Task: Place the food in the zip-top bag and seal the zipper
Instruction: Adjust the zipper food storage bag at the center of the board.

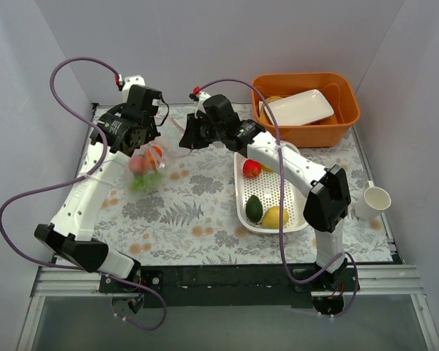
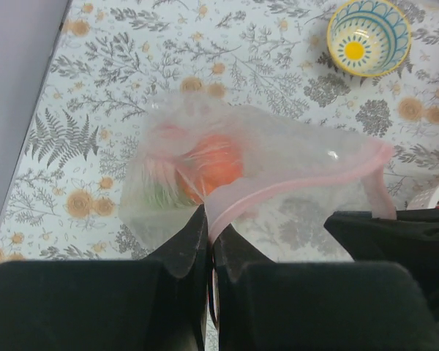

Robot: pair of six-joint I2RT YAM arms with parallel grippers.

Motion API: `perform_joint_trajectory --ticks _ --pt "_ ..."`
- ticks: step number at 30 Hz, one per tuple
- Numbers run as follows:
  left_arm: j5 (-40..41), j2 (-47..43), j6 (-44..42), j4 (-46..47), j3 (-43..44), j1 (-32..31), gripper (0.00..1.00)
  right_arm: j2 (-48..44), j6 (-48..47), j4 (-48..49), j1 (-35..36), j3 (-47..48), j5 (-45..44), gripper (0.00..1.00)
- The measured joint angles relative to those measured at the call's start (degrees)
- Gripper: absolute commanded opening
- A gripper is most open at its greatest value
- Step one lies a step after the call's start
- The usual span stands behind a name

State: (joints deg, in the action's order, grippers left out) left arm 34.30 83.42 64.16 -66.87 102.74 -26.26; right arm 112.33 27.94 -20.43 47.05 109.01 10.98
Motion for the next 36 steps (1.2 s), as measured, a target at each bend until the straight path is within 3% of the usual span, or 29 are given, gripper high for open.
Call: perform_joint_trajectory --ticks 4,11,15,18,19,22,28,29,32,36 --pt "-2.62 0.0 -1.51 2.25 -0.2 0.42 0.0 -2.05 2.21 3.78 0.02 -8.79 -1.27 0.13" --pt "-14.03 -0.26 -0.85 7.37 -20.5 0.28 0.0 -4.46 5.4 4.76 0.09 -26.29 -4.92 0.17" --pt "-19.47 -0.46 -0.42 9.38 -26.45 0.26 0.0 -7.37 6.64 4.5 0.07 -31.78 -7.26 0.21" --pt "-23.17 -1.38 -0.52 10.95 -27.89 0.26 0.0 -10.4 7.15 4.79 0.0 -33.07 -9.38 0.29" --pt "-24.46 -1.81 -0.61 11.67 -28.06 0.26 0.0 -11.69 7.34 5.07 -0.07 -33.18 -10.12 0.42" --pt "-28.02 -3.15 -0.66 13.92 -28.06 0.26 0.0 -14.91 7.72 6.93 -0.13 -33.55 -11.5 0.6" --pt "-34.75 -4.87 1.09 18.58 -28.06 0.26 0.0 -21.0 7.34 7.43 -0.17 -34.6 -14.73 0.62" --pt "-35.5 -4.87 1.36 19.26 -28.06 0.28 0.0 -23.04 7.37 7.19 -0.17 -35.87 -16.04 0.68" --pt "-37.05 -4.87 2.05 20.46 -28.22 0.26 0.0 -29.64 7.78 5.05 -0.26 -40.57 -19.96 0.73" --pt "-38.07 -4.87 2.45 21.55 -28.83 0.26 0.0 -37.97 8.33 -0.52 -1.86 -46.38 -24.2 0.73"
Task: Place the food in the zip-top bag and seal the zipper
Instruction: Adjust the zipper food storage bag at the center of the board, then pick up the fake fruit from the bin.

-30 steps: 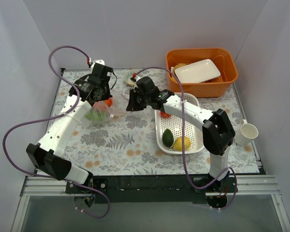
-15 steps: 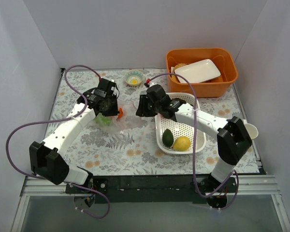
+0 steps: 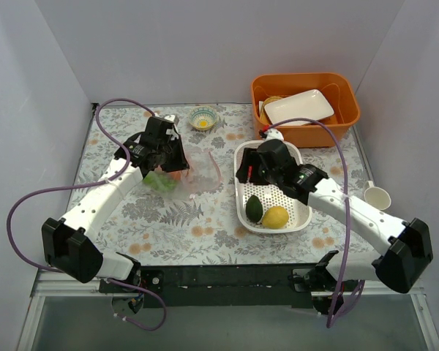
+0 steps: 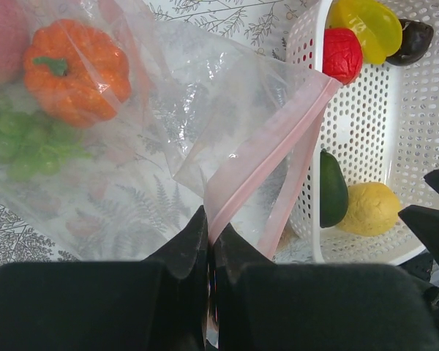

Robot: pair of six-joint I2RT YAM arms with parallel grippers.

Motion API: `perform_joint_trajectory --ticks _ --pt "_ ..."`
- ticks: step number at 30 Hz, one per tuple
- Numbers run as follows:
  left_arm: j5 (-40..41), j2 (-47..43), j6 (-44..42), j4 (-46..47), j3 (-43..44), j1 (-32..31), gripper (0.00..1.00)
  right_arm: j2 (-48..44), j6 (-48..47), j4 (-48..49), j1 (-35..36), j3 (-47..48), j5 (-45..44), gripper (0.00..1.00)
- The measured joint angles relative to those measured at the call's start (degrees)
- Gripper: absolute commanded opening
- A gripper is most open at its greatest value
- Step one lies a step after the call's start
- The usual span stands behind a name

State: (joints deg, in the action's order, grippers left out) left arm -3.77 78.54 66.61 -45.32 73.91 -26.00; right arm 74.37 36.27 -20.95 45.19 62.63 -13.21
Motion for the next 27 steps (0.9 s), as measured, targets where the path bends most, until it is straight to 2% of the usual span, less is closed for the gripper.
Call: perform_joint_trajectory --ticks 6,11,15,27 --pt "-0.31 0.02 0.39 0.66 -0.42 -0.5 0.0 -6.69 1.77 -12.55 -1.66 -6.86 -4.04 0.79" --pt "-0.37 0.39 1.25 1.49 -1.4 -2.08 0.0 -9.88 5.88 -22.4 -2.21 -8.15 -5.84 0.81" --pt "-0.31 1.44 1.79 2.12 -1.44 -3.69 0.0 -10.62 9.77 -24.63 -2.58 -9.84 -6.21 0.87" --pt "0.33 1.73 2.36 2.49 -2.86 -4.55 0.0 -6.75 19.96 -26.49 -5.35 -16.68 -5.01 0.88"
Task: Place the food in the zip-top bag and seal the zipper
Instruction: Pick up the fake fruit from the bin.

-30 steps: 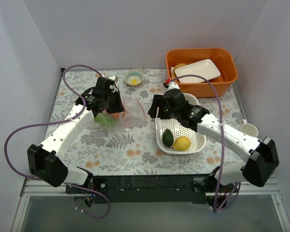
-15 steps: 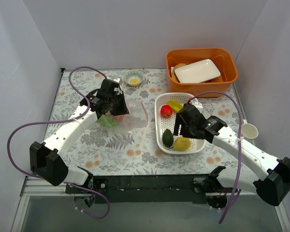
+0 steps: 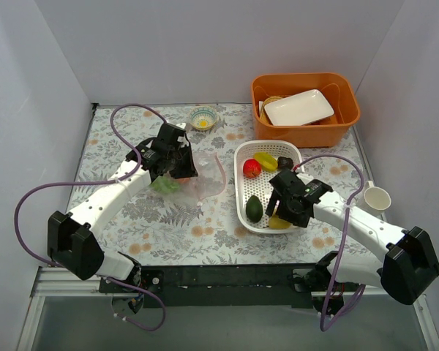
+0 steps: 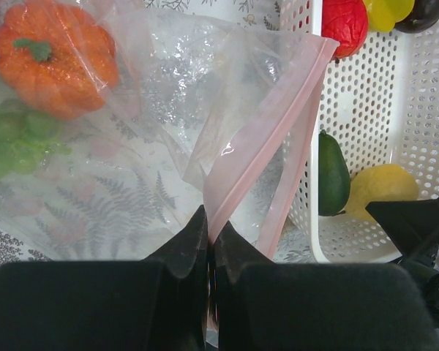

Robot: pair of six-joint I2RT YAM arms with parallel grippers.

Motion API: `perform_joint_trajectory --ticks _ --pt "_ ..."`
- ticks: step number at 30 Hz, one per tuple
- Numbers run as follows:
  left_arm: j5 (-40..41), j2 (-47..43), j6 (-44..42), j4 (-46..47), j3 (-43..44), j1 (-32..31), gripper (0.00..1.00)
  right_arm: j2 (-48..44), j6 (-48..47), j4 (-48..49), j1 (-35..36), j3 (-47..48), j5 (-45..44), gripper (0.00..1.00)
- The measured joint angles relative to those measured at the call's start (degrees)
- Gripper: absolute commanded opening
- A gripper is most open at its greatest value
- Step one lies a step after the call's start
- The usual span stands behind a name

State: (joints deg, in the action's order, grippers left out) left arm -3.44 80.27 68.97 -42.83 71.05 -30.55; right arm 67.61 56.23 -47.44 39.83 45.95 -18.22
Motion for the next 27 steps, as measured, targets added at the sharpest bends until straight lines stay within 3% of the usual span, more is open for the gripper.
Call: perform_joint_trajectory --ticks 11,19,22,27 --pt "0.22 -0.02 0.52 0.02 -0.33 -0.02 0.0 1.92 1.57 3.56 -1.62 -0.68 0.98 0.85" --pt "0.61 -0.02 0.55 0.0 -0.33 -0.02 0.0 6.49 -4.11 6.51 -2.01 0.33 0.2 0.83" --pt "0.74 -0.02 0.55 0.0 -0.33 -0.02 0.0 8.96 -6.95 7.21 -2.01 2.54 -0.37 0.75" --pt "1.16 -0.02 0.55 -0.04 -0.33 -0.02 0.0 10.14 -10.19 8.04 -2.01 4.48 -1.05 0.53"
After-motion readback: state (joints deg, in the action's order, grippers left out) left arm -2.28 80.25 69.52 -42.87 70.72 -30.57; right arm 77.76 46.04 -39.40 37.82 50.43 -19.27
